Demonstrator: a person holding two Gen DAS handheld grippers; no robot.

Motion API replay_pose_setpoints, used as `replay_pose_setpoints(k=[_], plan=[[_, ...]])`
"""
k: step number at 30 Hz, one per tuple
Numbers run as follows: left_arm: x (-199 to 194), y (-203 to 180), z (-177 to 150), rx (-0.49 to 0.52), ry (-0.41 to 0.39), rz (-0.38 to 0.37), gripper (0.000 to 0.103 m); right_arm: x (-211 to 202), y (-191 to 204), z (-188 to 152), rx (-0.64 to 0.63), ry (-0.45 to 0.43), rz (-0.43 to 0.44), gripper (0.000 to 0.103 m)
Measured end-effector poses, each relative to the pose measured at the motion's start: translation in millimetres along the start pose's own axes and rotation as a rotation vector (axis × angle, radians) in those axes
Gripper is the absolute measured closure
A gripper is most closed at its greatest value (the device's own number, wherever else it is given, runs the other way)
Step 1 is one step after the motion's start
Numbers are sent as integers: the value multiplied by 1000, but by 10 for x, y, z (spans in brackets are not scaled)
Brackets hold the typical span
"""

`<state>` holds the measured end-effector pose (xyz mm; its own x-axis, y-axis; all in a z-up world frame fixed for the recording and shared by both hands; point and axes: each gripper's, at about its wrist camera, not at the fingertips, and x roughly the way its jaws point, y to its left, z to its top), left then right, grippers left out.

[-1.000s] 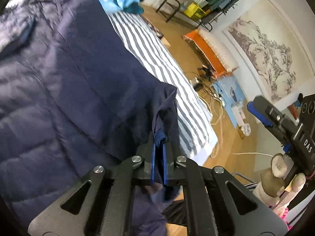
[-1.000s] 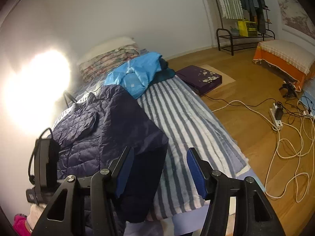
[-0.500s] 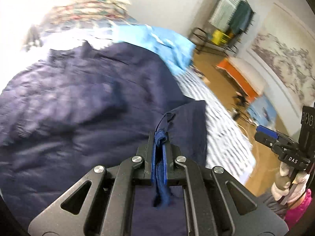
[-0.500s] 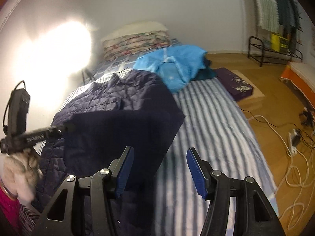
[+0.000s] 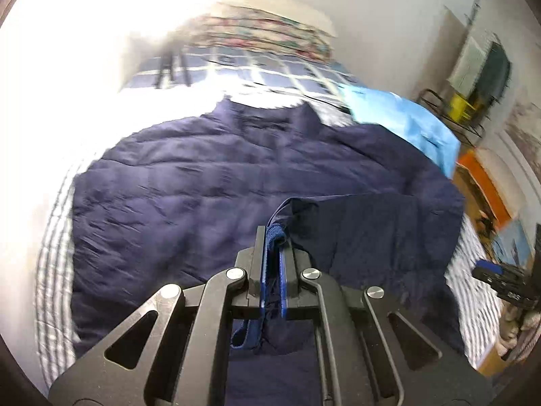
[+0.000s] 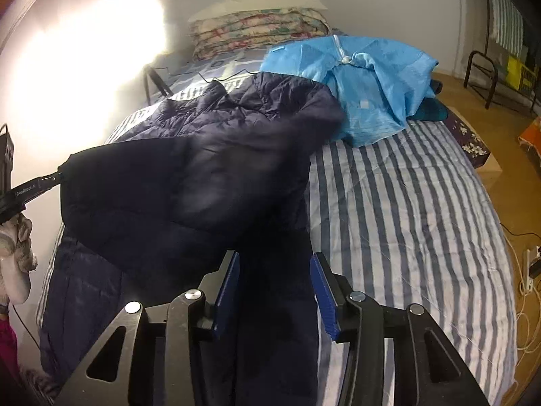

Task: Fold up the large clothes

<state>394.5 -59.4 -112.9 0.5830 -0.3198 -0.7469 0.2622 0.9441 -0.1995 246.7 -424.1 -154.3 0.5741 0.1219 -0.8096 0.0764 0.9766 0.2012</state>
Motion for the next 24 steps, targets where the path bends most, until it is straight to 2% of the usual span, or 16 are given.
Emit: replay_pose_setpoints(k=[5,8,12,13,15,18,24], plan=[[166,625,157,-119,-29,70,100,257,89,127,-39,22,-52,58],[320,862,126,-151,-8,105,100,469,102,173,-41,59,-91,58],[512,1083,84,-184,9,110,100,683,97,189,-46,104,-117,59],[556,1143,84,-195,8,108,100,720,98,199,-50,110,-124,62],[609,1200,95,-201,8,105,100,814,90,203,-47,136,-150,67],[731,1263,134,-214,14,92,100,915,59,174,-30,162,-156,68],[993,1246,171,-171,31,148,100,1031,81,170,-39,174,-182,69]])
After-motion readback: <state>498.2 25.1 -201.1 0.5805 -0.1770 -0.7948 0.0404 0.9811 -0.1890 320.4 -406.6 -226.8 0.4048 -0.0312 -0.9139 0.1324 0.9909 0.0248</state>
